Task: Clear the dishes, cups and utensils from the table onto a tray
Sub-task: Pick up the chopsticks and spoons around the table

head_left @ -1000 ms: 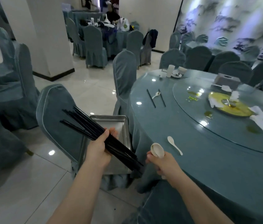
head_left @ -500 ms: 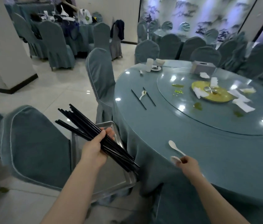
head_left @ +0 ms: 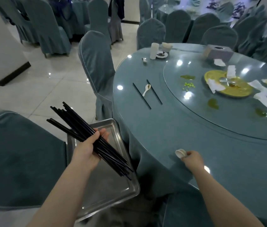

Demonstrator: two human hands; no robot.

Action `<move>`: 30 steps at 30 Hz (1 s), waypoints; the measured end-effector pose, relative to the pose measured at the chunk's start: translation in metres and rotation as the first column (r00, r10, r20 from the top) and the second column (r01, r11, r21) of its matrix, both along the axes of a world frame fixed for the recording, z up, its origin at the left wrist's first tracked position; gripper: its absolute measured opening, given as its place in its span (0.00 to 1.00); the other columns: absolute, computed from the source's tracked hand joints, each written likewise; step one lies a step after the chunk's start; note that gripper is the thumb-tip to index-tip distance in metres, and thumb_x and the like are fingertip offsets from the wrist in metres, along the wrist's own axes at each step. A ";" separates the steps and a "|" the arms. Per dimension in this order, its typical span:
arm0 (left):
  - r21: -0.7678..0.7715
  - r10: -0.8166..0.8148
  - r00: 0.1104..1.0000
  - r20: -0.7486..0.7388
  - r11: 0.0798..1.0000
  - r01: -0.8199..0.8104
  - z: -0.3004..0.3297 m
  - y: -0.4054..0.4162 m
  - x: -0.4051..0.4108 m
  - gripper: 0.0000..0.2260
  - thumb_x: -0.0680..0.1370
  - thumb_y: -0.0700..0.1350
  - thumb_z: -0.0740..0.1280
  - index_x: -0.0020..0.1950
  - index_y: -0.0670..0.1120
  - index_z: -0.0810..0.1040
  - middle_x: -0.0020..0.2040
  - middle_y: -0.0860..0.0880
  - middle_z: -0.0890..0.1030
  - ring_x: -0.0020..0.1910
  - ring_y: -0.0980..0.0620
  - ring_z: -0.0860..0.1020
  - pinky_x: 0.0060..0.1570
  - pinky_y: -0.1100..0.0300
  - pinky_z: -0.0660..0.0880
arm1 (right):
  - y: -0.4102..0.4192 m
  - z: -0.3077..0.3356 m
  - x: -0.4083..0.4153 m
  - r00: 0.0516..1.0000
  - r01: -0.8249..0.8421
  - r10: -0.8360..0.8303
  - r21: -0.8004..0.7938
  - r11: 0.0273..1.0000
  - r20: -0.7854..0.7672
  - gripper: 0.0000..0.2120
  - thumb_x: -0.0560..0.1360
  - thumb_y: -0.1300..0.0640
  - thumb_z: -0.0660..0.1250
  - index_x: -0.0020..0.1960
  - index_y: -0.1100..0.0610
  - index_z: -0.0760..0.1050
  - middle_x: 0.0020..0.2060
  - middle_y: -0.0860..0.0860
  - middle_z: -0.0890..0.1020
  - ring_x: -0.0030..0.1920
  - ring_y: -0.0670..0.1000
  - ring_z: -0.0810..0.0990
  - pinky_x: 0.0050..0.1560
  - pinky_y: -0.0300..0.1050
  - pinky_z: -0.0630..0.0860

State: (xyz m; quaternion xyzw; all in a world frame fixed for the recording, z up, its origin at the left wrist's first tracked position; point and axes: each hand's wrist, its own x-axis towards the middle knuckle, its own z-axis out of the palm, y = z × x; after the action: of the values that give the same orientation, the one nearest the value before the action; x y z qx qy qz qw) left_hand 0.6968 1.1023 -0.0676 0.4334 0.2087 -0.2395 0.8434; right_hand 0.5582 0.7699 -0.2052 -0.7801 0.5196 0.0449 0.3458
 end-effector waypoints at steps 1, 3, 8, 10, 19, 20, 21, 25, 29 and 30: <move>0.004 -0.003 1.000 -0.008 1.000 0.003 -0.002 -0.001 0.003 0.06 0.79 0.35 0.62 0.46 0.44 0.76 0.37 0.47 0.85 0.37 0.51 0.84 0.41 0.56 0.81 | -0.001 -0.002 0.004 1.000 -0.001 0.001 -0.003 1.000 -0.008 0.14 0.74 0.53 0.69 0.56 0.60 0.78 0.49 0.59 0.82 0.50 0.60 0.79 0.48 0.48 0.74; 0.021 -0.011 1.000 -0.017 1.000 0.011 -0.005 -0.002 0.010 0.06 0.79 0.35 0.62 0.46 0.44 0.76 0.37 0.47 0.85 0.37 0.51 0.84 0.40 0.57 0.82 | -0.001 -0.005 0.010 0.999 -0.014 0.012 -0.057 0.998 -0.033 0.12 0.75 0.55 0.66 0.56 0.60 0.78 0.50 0.60 0.81 0.51 0.61 0.79 0.49 0.48 0.73; 0.009 -0.015 1.000 -0.027 1.000 0.015 -0.005 0.002 0.017 0.06 0.79 0.35 0.62 0.46 0.44 0.76 0.38 0.47 0.85 0.38 0.51 0.85 0.37 0.57 0.81 | 0.010 -0.013 0.014 0.998 -0.018 0.011 -0.133 0.991 -0.060 0.12 0.76 0.64 0.59 0.56 0.66 0.77 0.50 0.64 0.80 0.50 0.63 0.78 0.49 0.52 0.75; -0.011 0.004 1.000 -0.029 1.000 -0.004 -0.006 0.008 0.018 0.06 0.79 0.35 0.62 0.46 0.44 0.76 0.38 0.46 0.85 0.39 0.50 0.85 0.36 0.57 0.82 | 0.013 -0.014 0.017 0.996 -0.064 0.055 -0.124 0.990 -0.073 0.11 0.76 0.65 0.58 0.56 0.65 0.75 0.51 0.63 0.79 0.48 0.63 0.78 0.47 0.51 0.74; -0.020 0.034 0.999 -0.008 0.999 -0.034 -0.007 0.037 0.019 0.07 0.80 0.35 0.60 0.47 0.44 0.76 0.37 0.47 0.85 0.38 0.51 0.84 0.37 0.58 0.82 | 0.023 -0.017 0.015 0.999 0.000 0.008 -0.149 0.989 0.052 0.06 0.76 0.63 0.61 0.52 0.59 0.73 0.45 0.57 0.78 0.42 0.58 0.76 0.42 0.52 0.74; -0.022 0.037 0.999 -0.007 0.999 -0.038 -0.007 0.039 0.020 0.07 0.80 0.35 0.60 0.47 0.44 0.76 0.38 0.47 0.85 0.38 0.51 0.84 0.38 0.57 0.82 | 0.023 -0.017 0.014 0.997 -0.002 0.014 -0.156 0.988 0.078 0.06 0.76 0.63 0.61 0.52 0.59 0.74 0.43 0.56 0.79 0.42 0.58 0.76 0.42 0.51 0.74; -0.022 0.040 0.999 -0.009 0.999 -0.040 -0.008 0.039 0.021 0.07 0.80 0.35 0.61 0.47 0.44 0.76 0.38 0.47 0.85 0.38 0.51 0.85 0.40 0.55 0.82 | 0.023 -0.016 0.014 0.994 -0.002 0.021 -0.170 0.985 0.110 0.07 0.76 0.63 0.61 0.52 0.58 0.76 0.42 0.55 0.79 0.41 0.57 0.76 0.41 0.50 0.73; -0.015 0.016 1.000 -0.008 1.000 -0.016 -0.011 0.036 0.019 0.07 0.80 0.35 0.60 0.48 0.44 0.76 0.38 0.48 0.85 0.38 0.51 0.85 0.38 0.56 0.79 | 0.020 -0.014 0.009 0.974 0.035 0.009 -0.191 0.981 0.227 0.07 0.78 0.60 0.61 0.51 0.57 0.77 0.41 0.54 0.80 0.38 0.55 0.75 0.37 0.48 0.69; -0.007 -0.001 1.000 -0.009 1.000 0.001 -0.014 0.031 0.017 0.06 0.79 0.35 0.61 0.49 0.44 0.76 0.39 0.47 0.85 0.40 0.50 0.85 0.39 0.56 0.79 | 0.016 -0.010 0.009 0.977 -0.049 0.084 -0.179 0.983 0.194 0.10 0.77 0.63 0.59 0.55 0.54 0.75 0.41 0.52 0.78 0.36 0.53 0.73 0.33 0.44 0.66; -0.005 -0.003 1.000 -0.008 1.000 0.003 -0.014 0.030 0.016 0.06 0.79 0.35 0.61 0.49 0.43 0.76 0.39 0.47 0.85 0.40 0.50 0.85 0.40 0.56 0.78 | 0.015 -0.009 0.010 0.979 -0.082 0.111 -0.171 0.982 0.171 0.11 0.77 0.63 0.59 0.56 0.53 0.74 0.42 0.52 0.77 0.37 0.53 0.73 0.33 0.44 0.65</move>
State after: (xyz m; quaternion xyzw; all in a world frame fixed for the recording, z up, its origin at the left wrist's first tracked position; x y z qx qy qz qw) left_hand 0.7129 1.1318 -0.0815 0.4307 0.2106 -0.2432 0.8432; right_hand 0.5679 0.7850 -0.2140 -0.8309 0.4496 -0.0517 0.3238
